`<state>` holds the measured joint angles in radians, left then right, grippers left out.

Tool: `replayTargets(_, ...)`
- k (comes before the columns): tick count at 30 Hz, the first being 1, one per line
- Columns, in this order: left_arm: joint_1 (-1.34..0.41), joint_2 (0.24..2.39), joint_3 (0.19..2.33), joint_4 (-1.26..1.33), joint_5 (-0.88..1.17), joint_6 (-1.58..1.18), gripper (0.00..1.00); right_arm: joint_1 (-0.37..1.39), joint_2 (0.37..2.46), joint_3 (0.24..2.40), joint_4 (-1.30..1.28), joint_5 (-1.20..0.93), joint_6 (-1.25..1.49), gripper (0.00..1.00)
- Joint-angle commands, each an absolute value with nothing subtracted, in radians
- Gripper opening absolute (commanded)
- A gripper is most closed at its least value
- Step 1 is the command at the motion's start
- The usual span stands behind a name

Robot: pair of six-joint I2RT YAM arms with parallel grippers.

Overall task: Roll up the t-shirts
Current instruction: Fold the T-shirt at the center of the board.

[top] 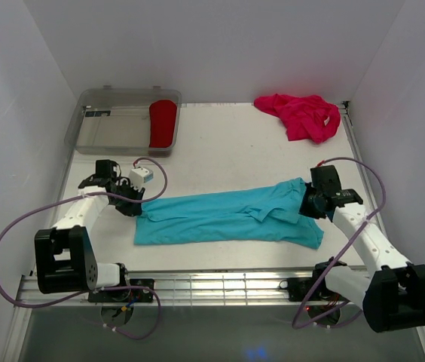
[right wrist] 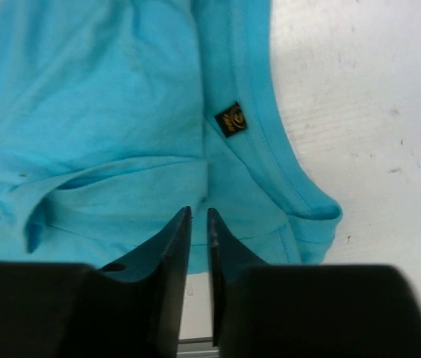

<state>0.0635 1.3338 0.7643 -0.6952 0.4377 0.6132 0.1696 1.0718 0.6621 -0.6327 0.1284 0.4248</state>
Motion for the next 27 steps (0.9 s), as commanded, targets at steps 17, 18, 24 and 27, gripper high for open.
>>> replayTargets(17,0.071,1.258,0.819,-0.778,0.259,0.588,0.46,0.509,1.471,0.968,-0.477,0.046,0.331,0.08)
replayTargets(18,0.071,1.261,0.824,-0.778,0.259,0.588,0.46,0.511,1.45,0.944,-0.466,0.035,0.342,0.08)
replayTargets(24,0.069,1.279,0.868,-0.77,0.285,0.568,0.46,0.549,1.358,0.767,-0.394,-0.089,0.422,0.08)
replayTargets(27,0.069,1.287,0.879,-0.769,0.298,0.563,0.46,0.549,1.322,0.689,-0.348,-0.103,0.468,0.08)
